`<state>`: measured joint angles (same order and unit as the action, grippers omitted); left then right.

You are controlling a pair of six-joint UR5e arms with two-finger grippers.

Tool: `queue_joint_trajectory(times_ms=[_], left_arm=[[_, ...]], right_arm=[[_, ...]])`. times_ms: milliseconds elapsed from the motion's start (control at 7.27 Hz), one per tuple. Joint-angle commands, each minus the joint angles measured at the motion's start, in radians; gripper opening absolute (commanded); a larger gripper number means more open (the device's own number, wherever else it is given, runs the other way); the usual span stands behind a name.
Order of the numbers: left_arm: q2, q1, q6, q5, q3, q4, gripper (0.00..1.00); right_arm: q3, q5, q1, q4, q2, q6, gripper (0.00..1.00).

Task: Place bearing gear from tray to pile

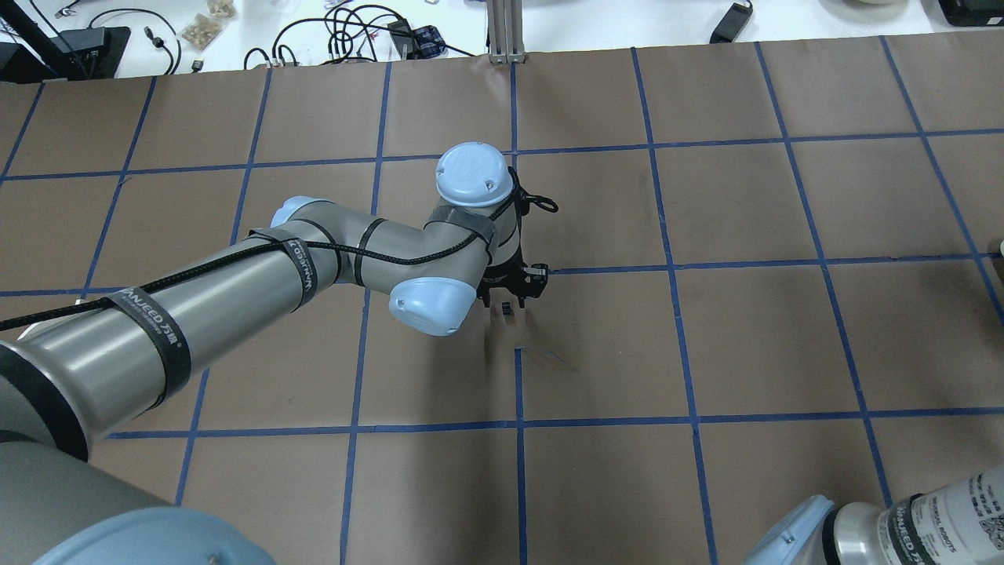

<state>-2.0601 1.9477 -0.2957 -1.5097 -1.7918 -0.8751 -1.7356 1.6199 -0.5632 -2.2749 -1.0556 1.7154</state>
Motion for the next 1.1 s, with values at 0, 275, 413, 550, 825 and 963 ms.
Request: queue_joint_trajectory(times_ms=[0,275,413,550,825,963], left_arm=[[0.001,-0.001,0.006,-0.003,-0.004,-0.007,0.48],[0.0,-0.001,0.009,-0.004,-0.004,-0.007,0.23],[0.001,-0.001,0.009,-0.006,-0.004,-0.01,0.02],[0.001,-0.001,0.009,-0.006,-0.003,-0.01,0.0],[0.015,-0.004,0.009,-0.006,0.008,-0.022,0.0],[0.038,-0.024,0.016,-0.006,0.018,-0.053,0.0]], right_arm=[[0.002,0.003,0.0,-0.002,0.002,0.009,0.55],[0.002,0.003,0.0,-0.009,0.009,0.01,0.55],[0.004,0.005,0.002,-0.015,0.009,0.024,0.55],[-0.001,0.003,0.002,-0.018,0.009,0.024,0.55],[-0.002,0.008,0.002,-0.02,0.011,0.024,0.24],[-0.002,0.008,0.003,-0.02,0.011,0.024,0.15]])
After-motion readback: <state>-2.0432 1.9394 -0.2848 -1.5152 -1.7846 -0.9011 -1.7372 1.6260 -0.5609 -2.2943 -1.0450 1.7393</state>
